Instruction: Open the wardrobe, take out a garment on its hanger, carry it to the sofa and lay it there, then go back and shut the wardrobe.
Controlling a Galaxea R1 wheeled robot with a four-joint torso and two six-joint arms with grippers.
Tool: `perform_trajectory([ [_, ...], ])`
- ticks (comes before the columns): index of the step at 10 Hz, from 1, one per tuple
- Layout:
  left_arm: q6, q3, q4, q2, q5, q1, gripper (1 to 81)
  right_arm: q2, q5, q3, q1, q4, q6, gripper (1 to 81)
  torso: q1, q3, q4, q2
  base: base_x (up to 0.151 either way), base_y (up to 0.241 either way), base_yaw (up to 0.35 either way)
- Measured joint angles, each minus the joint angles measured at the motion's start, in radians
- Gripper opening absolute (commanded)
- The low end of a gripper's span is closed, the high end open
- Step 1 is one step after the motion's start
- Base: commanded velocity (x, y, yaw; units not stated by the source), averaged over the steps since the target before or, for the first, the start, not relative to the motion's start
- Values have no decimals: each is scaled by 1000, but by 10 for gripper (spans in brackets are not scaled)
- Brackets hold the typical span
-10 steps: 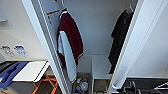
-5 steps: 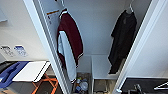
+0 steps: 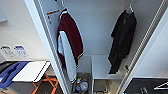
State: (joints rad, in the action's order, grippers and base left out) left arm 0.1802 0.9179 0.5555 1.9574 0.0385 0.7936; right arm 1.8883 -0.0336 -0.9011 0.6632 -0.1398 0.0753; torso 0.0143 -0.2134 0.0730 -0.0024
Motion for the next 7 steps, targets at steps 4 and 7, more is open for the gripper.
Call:
perform_trajectory([
  [4, 0, -2, 0, -8, -6, 3, 811, -27, 7, 14, 13, -6, -1, 811, 0, 0, 0, 0, 0, 0, 0],
  [7, 0, -2, 0, -10, -13, 5, 811, -27, 7, 14, 13, -7, -1, 811, 0, 0, 0, 0, 0, 0, 0],
])
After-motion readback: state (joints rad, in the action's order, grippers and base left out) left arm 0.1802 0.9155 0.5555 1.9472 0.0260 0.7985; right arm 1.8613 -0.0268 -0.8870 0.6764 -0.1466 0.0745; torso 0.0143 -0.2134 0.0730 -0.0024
